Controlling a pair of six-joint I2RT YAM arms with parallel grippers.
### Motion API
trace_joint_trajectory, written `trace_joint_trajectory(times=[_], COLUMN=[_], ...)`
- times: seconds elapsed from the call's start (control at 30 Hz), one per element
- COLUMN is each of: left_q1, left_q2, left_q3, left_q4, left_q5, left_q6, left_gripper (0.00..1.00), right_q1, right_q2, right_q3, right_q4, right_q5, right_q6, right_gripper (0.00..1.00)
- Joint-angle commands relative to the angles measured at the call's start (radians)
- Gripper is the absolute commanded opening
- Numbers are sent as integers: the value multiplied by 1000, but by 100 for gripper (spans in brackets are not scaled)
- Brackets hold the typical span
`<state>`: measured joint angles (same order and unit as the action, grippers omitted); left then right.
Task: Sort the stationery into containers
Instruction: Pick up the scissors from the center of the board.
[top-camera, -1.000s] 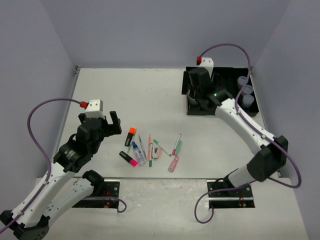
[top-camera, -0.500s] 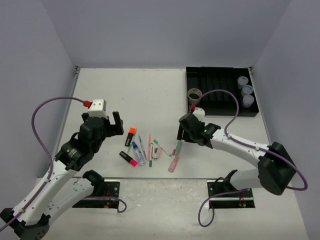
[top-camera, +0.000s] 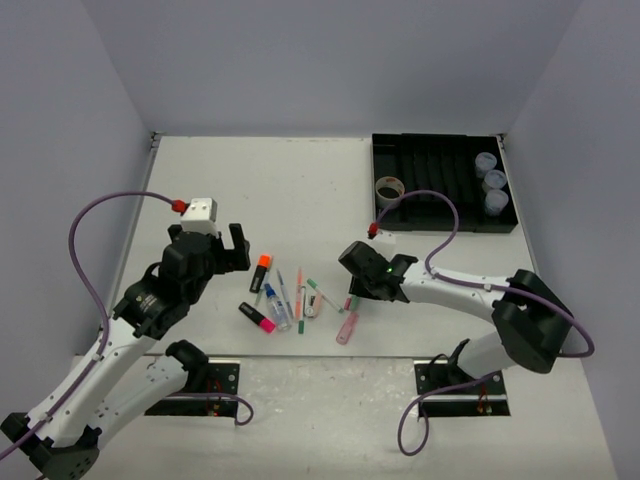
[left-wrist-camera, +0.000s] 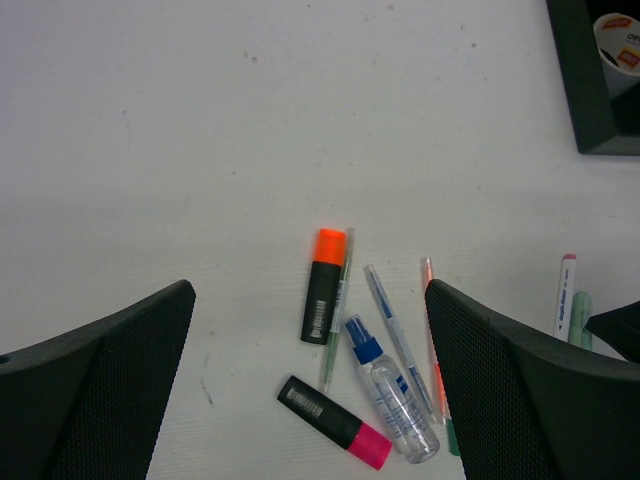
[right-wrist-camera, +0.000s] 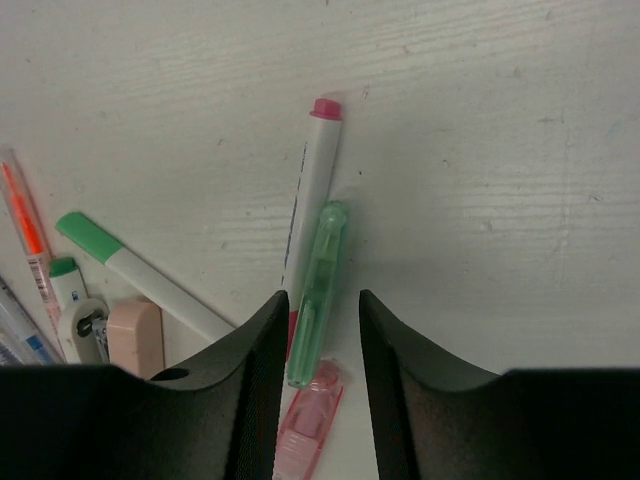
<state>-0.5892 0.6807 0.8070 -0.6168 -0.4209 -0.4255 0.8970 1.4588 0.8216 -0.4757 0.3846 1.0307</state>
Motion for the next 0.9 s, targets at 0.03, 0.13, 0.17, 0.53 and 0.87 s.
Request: trace_joint_trajectory(times=[0.03, 0.13, 0.17, 0.53, 0.87], left_q1=[6, 5, 5, 5, 5], left_q2=[-6, -8, -9, -3, -4], left_q3=[6, 6, 6, 6, 6], left_q4=[34, 34, 34, 36, 39], left_q5=[14, 17, 17, 24, 27], left_q6=[27, 27, 27, 28, 30], left_gripper=[100, 100, 100, 100, 100], right_q1=[18, 19, 19, 19, 18], right_q2=[28, 44, 50, 94, 37], right_q3=[26, 21, 23, -5, 20], right_q4=[-26, -10, -8, 31, -41], right_q5=[60, 57, 56, 34, 105], right_q6=[86, 79, 77, 98, 101], right_gripper=[35, 34, 34, 21, 3])
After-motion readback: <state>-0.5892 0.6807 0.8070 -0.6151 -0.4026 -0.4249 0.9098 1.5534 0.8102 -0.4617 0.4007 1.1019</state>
